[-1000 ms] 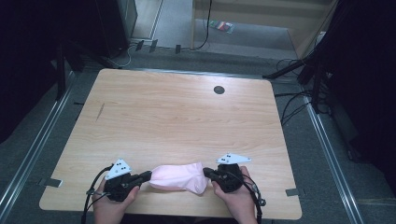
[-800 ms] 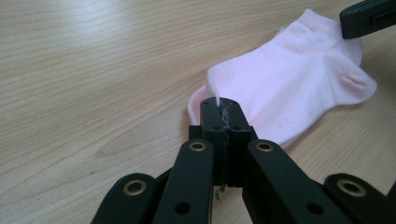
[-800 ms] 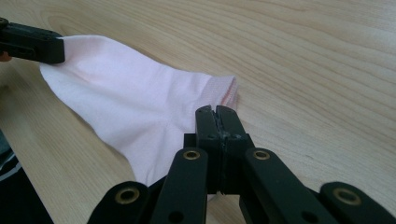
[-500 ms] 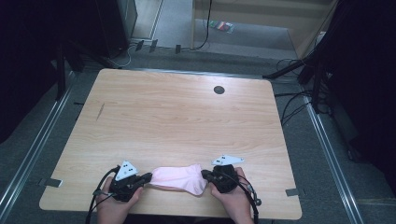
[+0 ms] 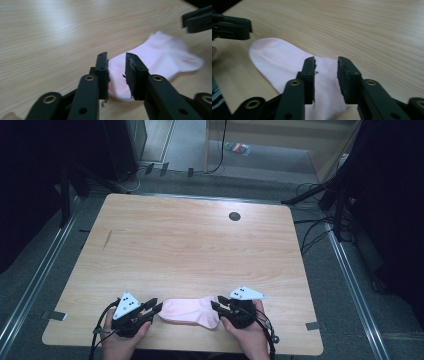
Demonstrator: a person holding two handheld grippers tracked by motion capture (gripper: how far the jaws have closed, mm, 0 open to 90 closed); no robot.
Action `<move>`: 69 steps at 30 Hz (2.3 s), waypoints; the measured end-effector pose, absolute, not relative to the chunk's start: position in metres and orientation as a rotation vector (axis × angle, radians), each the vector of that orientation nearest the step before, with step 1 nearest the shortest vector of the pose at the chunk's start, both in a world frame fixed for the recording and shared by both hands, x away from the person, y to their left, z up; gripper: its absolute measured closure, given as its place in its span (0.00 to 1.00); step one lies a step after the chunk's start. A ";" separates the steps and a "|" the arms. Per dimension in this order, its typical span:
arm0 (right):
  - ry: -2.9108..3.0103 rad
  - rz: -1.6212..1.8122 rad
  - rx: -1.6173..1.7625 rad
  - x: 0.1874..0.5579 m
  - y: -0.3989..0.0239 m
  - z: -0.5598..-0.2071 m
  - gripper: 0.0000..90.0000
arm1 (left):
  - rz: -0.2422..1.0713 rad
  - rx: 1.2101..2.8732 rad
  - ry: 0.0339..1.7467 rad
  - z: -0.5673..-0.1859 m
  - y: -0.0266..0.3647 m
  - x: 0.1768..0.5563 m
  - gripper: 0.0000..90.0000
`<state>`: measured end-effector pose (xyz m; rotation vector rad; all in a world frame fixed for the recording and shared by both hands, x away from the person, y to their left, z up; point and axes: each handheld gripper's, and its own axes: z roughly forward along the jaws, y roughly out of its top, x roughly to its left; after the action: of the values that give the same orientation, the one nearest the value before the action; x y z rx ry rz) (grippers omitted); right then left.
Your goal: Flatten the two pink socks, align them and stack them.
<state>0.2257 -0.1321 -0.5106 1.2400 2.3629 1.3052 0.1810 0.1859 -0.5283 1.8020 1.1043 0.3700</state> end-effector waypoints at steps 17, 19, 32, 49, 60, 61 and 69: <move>2.446 1.164 1.283 0.224 -0.119 -0.544 1.00 | 0.288 2.023 1.046 -0.551 0.166 0.191 0.74; 2.436 1.186 1.287 0.226 -0.121 -0.546 1.00 | 0.307 2.026 1.049 -0.551 0.166 0.191 0.77; 2.361 1.253 1.240 0.231 -0.123 -0.544 0.82 | 0.319 1.970 1.090 -0.553 0.158 0.196 0.65; 2.396 1.304 1.193 0.218 -0.133 -0.539 0.66 | 0.235 1.836 1.034 -0.549 0.176 0.197 0.57; 2.228 1.314 1.322 0.234 -0.164 -0.527 0.24 | 0.290 1.653 1.048 -0.543 0.213 0.199 0.38; 2.219 1.321 1.343 0.236 -0.168 -0.528 0.22 | 0.294 1.648 1.056 -0.544 0.215 0.199 0.36; 2.178 1.306 1.412 0.244 -0.188 -0.531 0.14 | 0.359 1.644 1.196 -0.545 0.237 0.205 0.16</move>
<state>0.2442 -0.1881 -0.5308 1.4120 2.1776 1.3064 0.2054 0.2372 -0.5453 1.6441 1.1960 0.3585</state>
